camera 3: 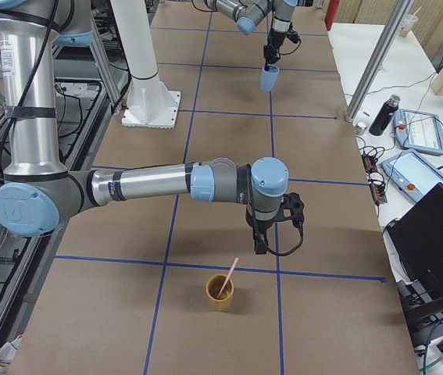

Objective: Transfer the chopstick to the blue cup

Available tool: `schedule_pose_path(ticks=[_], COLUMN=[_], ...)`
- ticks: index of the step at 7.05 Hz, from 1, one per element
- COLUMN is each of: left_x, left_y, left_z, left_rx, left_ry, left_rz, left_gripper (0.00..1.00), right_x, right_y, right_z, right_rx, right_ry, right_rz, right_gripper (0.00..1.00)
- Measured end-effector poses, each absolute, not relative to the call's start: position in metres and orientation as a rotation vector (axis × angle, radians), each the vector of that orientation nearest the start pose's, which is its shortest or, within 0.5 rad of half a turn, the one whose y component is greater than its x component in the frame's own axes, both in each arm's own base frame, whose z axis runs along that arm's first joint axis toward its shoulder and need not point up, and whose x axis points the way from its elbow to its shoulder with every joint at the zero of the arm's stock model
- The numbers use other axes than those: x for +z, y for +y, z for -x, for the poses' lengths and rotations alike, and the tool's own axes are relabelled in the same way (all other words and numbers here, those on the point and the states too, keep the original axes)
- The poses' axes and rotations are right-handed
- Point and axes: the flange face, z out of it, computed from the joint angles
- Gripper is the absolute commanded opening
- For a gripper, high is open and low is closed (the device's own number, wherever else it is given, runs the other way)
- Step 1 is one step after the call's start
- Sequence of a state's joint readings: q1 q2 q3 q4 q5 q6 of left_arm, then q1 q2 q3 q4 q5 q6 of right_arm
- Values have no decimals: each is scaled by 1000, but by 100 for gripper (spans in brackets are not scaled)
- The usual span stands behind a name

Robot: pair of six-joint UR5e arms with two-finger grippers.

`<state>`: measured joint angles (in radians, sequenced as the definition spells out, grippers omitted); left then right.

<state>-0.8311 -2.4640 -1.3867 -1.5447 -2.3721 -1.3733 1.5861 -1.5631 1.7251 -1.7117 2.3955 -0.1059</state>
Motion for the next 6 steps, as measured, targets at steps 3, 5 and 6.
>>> schedule_pose_path(ticks=[3, 5, 6], left_x=[166, 166, 166], left_y=[-575, -571, -570], left_z=[-522, -541, -546], left_rx=[-304, -305, -307], left_ry=[920, 936, 940], left_rz=[333, 328, 327], left_gripper=[0, 0, 60], right_x=[591, 591, 591], right_y=[-490, -490, -490], right_z=[-68, -68, -68], right_rx=[-89, -87, -87], right_ry=[-824, -825, -825], right_rz=[-66, -64, -64], right_gripper=[100, 100, 100])
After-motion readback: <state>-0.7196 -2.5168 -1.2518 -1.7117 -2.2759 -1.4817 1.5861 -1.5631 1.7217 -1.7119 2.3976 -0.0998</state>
